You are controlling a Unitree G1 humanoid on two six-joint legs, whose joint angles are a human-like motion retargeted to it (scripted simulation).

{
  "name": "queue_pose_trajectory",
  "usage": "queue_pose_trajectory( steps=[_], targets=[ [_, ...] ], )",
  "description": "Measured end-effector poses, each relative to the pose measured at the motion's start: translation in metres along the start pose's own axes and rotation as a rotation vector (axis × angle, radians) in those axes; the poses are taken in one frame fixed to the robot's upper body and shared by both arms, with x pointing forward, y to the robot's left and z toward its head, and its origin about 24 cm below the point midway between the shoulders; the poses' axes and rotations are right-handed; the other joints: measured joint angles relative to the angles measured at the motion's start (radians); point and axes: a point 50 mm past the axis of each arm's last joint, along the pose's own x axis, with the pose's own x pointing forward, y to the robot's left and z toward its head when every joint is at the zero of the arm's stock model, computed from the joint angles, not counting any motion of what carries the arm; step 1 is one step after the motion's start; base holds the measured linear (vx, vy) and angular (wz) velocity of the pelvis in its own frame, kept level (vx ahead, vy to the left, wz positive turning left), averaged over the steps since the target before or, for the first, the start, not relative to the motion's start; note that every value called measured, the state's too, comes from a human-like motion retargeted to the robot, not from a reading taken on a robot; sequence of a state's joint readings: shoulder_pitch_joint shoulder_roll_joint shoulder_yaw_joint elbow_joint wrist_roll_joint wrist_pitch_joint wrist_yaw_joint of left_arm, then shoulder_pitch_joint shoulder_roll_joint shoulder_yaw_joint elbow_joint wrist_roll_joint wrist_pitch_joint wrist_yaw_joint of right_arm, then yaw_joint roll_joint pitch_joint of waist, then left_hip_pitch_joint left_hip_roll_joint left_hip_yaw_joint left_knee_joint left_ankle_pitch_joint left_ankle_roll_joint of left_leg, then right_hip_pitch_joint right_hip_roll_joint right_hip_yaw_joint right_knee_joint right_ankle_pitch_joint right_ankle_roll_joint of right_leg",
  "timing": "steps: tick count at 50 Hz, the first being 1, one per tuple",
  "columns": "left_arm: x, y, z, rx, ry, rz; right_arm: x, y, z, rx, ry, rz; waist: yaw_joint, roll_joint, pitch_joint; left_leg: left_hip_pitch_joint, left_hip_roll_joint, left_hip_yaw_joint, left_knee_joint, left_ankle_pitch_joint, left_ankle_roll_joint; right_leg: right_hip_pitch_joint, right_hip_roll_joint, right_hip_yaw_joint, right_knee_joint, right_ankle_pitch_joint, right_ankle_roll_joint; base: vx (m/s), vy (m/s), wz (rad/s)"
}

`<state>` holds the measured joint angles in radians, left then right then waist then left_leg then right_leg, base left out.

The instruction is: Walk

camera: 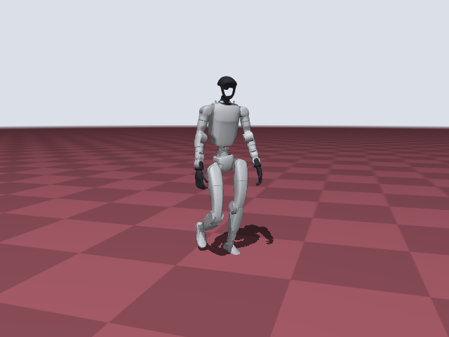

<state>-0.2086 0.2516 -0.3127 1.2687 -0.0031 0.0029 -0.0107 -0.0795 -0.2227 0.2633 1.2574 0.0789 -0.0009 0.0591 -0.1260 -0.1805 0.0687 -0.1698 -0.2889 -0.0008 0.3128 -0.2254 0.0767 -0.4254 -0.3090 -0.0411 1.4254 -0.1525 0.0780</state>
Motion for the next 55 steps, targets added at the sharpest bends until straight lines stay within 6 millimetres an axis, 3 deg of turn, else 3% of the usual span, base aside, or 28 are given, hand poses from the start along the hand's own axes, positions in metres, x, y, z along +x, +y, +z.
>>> queue_pose_trajectory(
  steps=[5,11,13,16,18,23,25,30,33,36,42,45,50,53,55],
  targets=[
    [0.001,0.020,0.022,-0.040,-0.049,0.082,0.001,0.001,0.015,0.041,-0.060,-0.017,-0.048,0.052,0.035,0.187,0.055,-0.035,-0.118,-0.049,-0.020,-0.142,0.029,-0.076,-0.239,-0.064,0.015,0.67,0.05,0.18],
    [0.000,0.030,0.046,-0.061,-0.159,0.126,0.002,0.004,0.021,0.069,-0.080,-0.036,-0.055,0.123,0.039,0.299,0.150,-0.019,-0.136,-0.120,-0.047,-0.186,0.143,-0.093,-0.816,0.129,0.124,0.67,0.01,-0.04],
    [0.000,0.027,0.048,-0.066,-0.180,0.122,0.002,0.004,0.020,0.076,-0.078,-0.046,-0.052,0.133,0.026,0.309,0.166,0.009,-0.097,-0.147,-0.051,-0.189,0.161,-0.079,-0.907,0.190,0.147,0.67,-0.06,0.02],
    [0.000,0.014,0.038,-0.086,-0.166,0.093,0.001,0.003,0.015,0.090,-0.066,-0.065,-0.038,0.138,0.000,0.306,0.185,0.029,0.022,-0.148,-0.071,-0.196,0.180,-0.052,-0.869,0.248,0.145,0.67,-0.12,-0.02],
    [0.001,0.003,0.029,-0.106,-0.140,0.060,0.001,-0.005,0.017,0.092,-0.067,-0.089,-0.030,0.194,0.013,0.279,0.263,0.030,0.202,-0.117,-0.117,-0.127,0.244,-0.080,-0.896,0.276,0.117,0.66,-0.17,-0.09],
    [-0.002,-0.026,-0.009,-0.100,-0.020,-0.027,-0.001,-0.018,0.023,0.066,-0.095,-0.125,0.015,0.295,0.024,0.128,0.429,0.019,0.725,0.121,-0.207,-0.011,0.384,-0.117,-0.882,0.168,-0.004,0.61,-0.20,-0.25],
    [-0.004,-0.032,-0.020,-0.084,0.016,-0.055,-0.002,-0.026,0.030,0.048,-0.121,-0.141,0.038,0.315,0.029,0.048,0.479,0.018,0.898,0.163,-0.193,0.042,0.421,-0.124,-0.901,0.098,-0.047,0.59,-0.19,-0.21],
    [-0.007,-0.037,-0.036,-0.057,0.059,-0.080,-0.004,-0.036,0.050,-0.013,-0.191,-0.162,0.113,0.311,0.042,-0.161,0.540,0.042,1.112,0.000,-0.076,0.184,0.476,-0.092,-0.967,-0.014,-0.074,0.59,-0.15,-0.21],
    [-0.008,-0.033,-0.040,-0.069,0.059,-0.071,-0.005,-0.038,0.066,-0.043,-0.242,-0.152,0.155,0.278,0.057,-0.260,0.501,0.067,1.031,-0.084,-0.040,0.297,0.466,-0.051,-1.041,-0.046,-0.064,0.60,-0.09,-0.31],
    [-0.010,-0.033,-0.046,-0.090,0.059,-0.061,-0.006,-0.034,0.074,-0.062,-0.280,-0.135,0.189,0.260,0.067,-0.327,0.455,0.085,0.841,-0.113,-0.047,0.389,0.450,-0.015,-1.072,-0.091,-0.059,0.60,-0.04,-0.36],
    [-0.010,-0.031,-0.046,-0.091,0.050,-0.046,-0.006,-0.026,0.084,-0.119,-0.311,-0.105,0.209,0.226,0.067,-0.356,0.314,0.072,0.241,0.022,-0.120,0.527,0.383,0.010,-1.124,-0.167,-0.053,0.60,0.01,-0.01],
    [-0.010,-0.031,-0.044,-0.092,0.042,-0.040,-0.005,-0.021,0.079,-0.138,-0.294,-0.092,0.210,0.232,0.050,-0.375,0.289,0.061,0.126,0.048,-0.130,0.555,0.379,0.017,-1.078,-0.218,-0.057,0.61,0.08,0.10],
    [-0.010,-0.031,-0.044,-0.125,0.051,-0.025,-0.001,-0.008,0.052,-0.129,-0.207,-0.065,0.204,0.206,0.010,-0.391,0.236,0.077,0.264,0.079,-0.070,0.559,0.329,0.018,-0.894,-0.259,-0.038,0.66,0.12,0.02],
    [-0.008,-0.025,-0.038,-0.156,0.046,-0.021,0.001,-0.003,0.036,-0.116,-0.142,-0.031,0.192,0.147,0.001,-0.342,0.154,0.099,0.289,0.046,-0.011,0.516,0.262,0.059,-0.681,-0.189,0.029,0.65,0.12,0.14],
    [-0.006,-0.021,-0.031,-0.164,0.030,-0.022,0.001,0.000,0.028,-0.107,-0.109,-0.008,0.172,0.104,-0.003,-0.295,0.090,0.110,0.267,0.024,0.025,0.457,0.207,0.079,-0.505,-0.076,0.083,0.61,0.10,0.34]
  ],
)
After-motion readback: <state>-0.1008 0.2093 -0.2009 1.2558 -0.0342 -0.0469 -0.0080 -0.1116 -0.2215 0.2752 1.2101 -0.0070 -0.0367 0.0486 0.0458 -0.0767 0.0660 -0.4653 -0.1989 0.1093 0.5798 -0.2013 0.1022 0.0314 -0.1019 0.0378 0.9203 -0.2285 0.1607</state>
